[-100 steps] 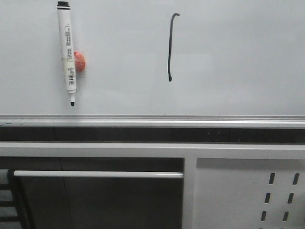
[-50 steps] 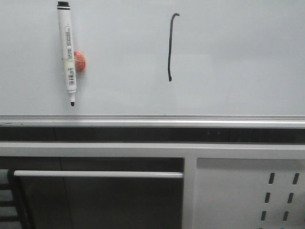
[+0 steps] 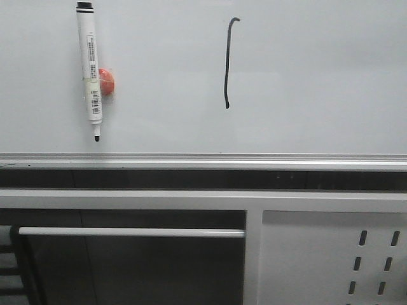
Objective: Write number 1 on whiteboard
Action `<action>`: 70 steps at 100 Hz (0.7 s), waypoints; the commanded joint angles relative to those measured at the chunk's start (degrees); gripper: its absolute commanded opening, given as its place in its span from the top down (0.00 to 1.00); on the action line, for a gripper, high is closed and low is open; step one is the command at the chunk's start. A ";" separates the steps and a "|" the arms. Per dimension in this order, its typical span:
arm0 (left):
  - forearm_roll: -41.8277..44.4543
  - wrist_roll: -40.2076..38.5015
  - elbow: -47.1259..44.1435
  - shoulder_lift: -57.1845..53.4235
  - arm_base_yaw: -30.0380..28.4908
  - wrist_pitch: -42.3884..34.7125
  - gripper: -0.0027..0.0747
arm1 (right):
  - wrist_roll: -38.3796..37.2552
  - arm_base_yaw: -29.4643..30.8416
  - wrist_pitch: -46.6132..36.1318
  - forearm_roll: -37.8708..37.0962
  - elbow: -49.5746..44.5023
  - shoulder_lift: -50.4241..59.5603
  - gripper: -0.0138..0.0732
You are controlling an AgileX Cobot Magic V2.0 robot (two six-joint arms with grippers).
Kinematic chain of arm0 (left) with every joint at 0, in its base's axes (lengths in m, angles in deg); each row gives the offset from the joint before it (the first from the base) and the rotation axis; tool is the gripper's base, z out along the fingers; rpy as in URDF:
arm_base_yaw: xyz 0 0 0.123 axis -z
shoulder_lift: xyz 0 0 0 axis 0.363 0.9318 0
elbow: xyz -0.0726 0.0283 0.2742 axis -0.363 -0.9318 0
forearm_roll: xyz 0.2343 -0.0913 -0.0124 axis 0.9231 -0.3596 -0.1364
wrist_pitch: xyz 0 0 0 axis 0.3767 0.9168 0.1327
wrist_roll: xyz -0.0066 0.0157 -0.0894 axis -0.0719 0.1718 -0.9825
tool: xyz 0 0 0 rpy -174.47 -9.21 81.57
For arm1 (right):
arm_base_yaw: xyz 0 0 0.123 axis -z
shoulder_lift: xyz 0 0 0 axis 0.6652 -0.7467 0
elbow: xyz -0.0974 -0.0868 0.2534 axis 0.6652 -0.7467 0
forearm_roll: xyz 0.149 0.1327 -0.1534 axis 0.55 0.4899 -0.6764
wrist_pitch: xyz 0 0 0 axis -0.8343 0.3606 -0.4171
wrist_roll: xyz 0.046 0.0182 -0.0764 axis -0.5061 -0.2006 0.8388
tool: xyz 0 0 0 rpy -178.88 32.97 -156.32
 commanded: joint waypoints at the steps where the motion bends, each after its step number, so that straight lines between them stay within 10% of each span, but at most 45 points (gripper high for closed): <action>1: -0.97 -0.05 1.08 -1.48 -0.12 2.97 0.99 | -9.16 0.50 0.41 -10.99 1.56 1.73 0.93; 50: -0.97 -0.05 1.08 -1.48 -0.12 2.97 0.99 | -103.60 0.50 -2.35 -94.01 -10.37 14.83 0.93; 70: -0.97 -0.05 1.08 -1.48 -0.12 2.97 0.99 | -111.10 0.50 -13.37 -102.44 -21.28 23.88 0.93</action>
